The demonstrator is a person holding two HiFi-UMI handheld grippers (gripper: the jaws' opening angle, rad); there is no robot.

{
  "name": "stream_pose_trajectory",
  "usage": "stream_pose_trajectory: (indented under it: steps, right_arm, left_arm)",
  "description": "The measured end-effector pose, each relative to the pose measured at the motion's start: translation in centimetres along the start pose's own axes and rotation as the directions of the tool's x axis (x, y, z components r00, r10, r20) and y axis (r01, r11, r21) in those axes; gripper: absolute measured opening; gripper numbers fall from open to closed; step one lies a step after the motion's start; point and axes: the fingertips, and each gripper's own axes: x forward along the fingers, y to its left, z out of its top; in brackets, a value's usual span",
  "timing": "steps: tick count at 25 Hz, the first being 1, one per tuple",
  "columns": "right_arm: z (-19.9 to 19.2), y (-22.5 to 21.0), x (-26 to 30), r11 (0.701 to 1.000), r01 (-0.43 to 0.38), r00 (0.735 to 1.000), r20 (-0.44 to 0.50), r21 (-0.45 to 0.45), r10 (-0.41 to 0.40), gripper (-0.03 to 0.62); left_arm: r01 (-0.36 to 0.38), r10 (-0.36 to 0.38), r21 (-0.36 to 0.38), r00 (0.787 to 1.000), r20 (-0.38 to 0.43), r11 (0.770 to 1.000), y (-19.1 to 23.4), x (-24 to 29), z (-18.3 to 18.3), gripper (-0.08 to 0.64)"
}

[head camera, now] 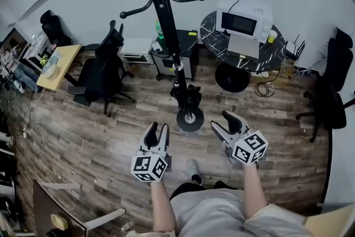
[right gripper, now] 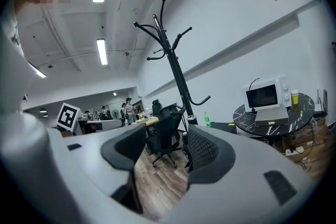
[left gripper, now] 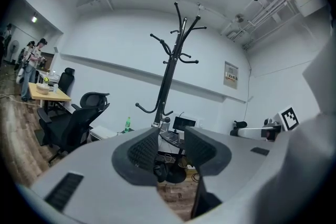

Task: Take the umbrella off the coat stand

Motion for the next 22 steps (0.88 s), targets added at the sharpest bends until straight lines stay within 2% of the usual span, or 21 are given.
stream_pose_trajectory:
  steps: [6, 12, 19, 22]
  right_arm:
    - [0.9, -0.5, 6.2, 1.000, 0.002, 1.000, -0.005, -0.008, -0.002, 0.258]
    - [1.6, -0.5, 11.8, 1.000, 0.011, 1.000, -0.002, -0.026, -0.011, 0.258]
    - [1.7, -1.0, 13.3, 0.991, 0.080, 0.996, -0.021, -0.106, -0.083, 0.258]
    - [1.8, -2.3, 13.1, 0.986, 0.131, 0.991, -0.010, -0.099, -0.132, 0.258]
  left_arm:
    - [0.022, -0.023, -0.016, 0.999, -0.036, 1.000, 4.6, 3.5, 0.1, 0.163]
    - [0.048, -0.049, -0.010, 0.998, -0.028, 0.999, 8.5, 6.4, 1.9, 0.164]
    - [0.091, -0.092, -0.015, 0.995, -0.031, 0.996, 9.9, 7.9, 1.8, 0.164]
    - [0.100, -0.101, -0.025, 0.994, -0.044, 0.995, 9.9, 8.9, 1.2, 0.164]
